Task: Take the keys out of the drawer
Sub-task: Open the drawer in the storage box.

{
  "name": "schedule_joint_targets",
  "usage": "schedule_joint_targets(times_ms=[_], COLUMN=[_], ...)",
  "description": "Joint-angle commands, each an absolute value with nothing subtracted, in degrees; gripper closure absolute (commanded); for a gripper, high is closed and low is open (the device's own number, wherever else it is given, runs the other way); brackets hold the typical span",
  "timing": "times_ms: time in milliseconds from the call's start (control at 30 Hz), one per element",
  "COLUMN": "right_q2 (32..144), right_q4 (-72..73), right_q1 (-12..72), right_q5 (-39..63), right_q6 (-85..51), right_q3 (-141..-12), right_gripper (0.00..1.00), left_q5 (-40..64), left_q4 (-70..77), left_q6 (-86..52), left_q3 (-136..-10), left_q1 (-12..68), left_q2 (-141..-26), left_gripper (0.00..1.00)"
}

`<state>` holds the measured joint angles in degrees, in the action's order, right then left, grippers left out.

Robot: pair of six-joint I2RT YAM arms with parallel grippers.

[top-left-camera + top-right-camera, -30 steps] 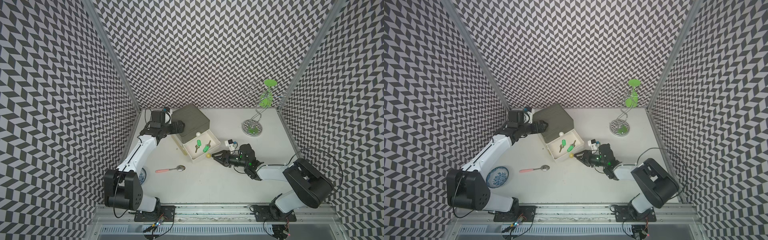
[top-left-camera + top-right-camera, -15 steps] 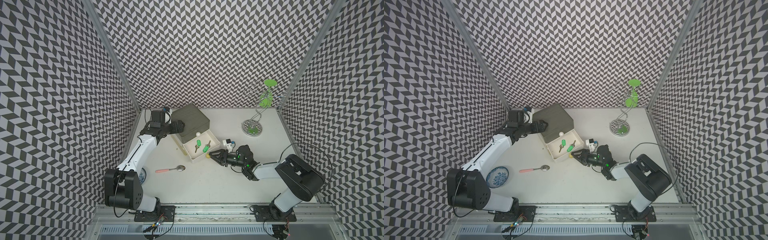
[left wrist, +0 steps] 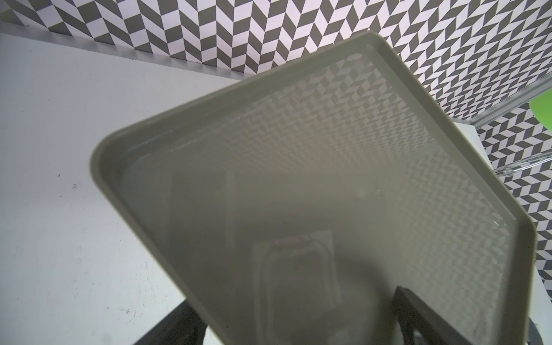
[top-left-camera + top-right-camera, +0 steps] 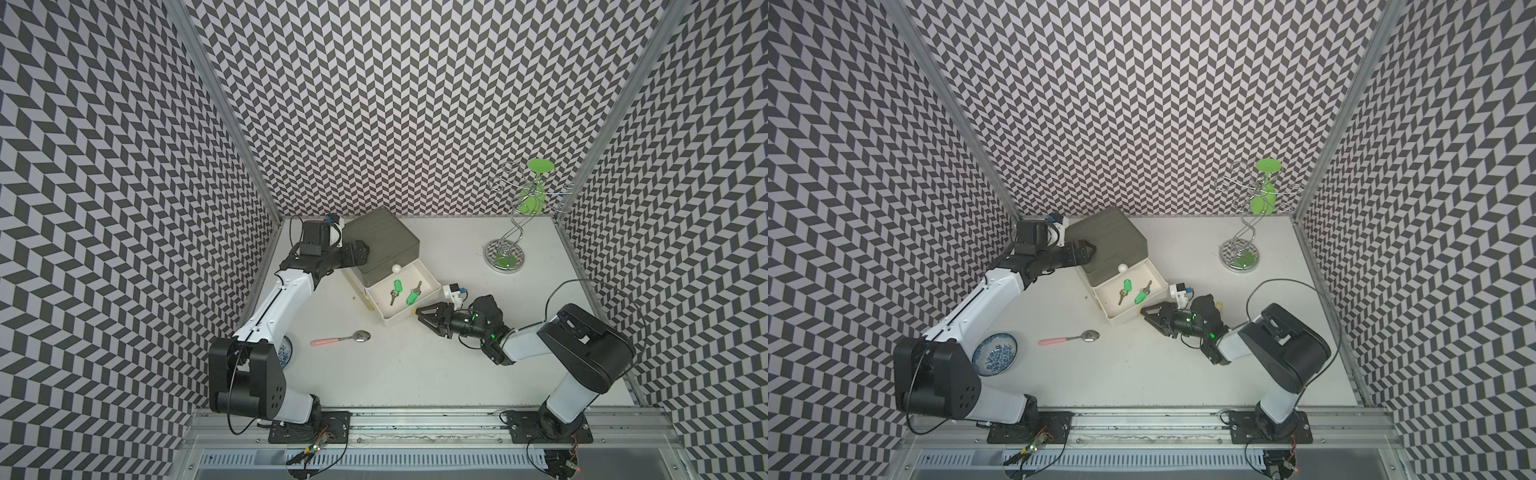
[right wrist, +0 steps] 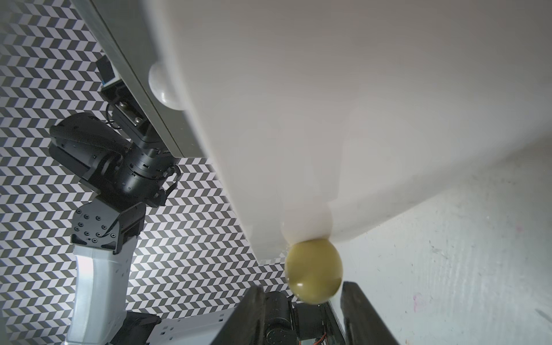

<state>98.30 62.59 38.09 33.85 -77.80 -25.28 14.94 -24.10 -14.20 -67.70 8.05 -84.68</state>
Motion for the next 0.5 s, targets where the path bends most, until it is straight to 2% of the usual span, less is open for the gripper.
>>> schedule_joint_targets(times_ms=[0,333,467], right_q2=[100.2,102.6,103.5], right_q4=[67.0,67.3,68.1], right_q1=[38.3,38.3,38.3], right_q5=[33.3,33.1,33.2], right_q6=[-78.7,-78.2,-78.4], right_q3=[-25.8,-28.5,-29.4], right_gripper=[0.55,0.59,0.65], left_q5=[13.6,13.8,14.0], left_q4=[-33.0,-33.0,-33.0], left_q6=[-9.1,-9.1,-9.1], left_q3=[-63.5,-63.7,-64.0], left_q1=[9.5,9.7,9.7], left_q2=[-90.7,-91.2,-91.7], left_gripper=[0.02,0.02,0.02])
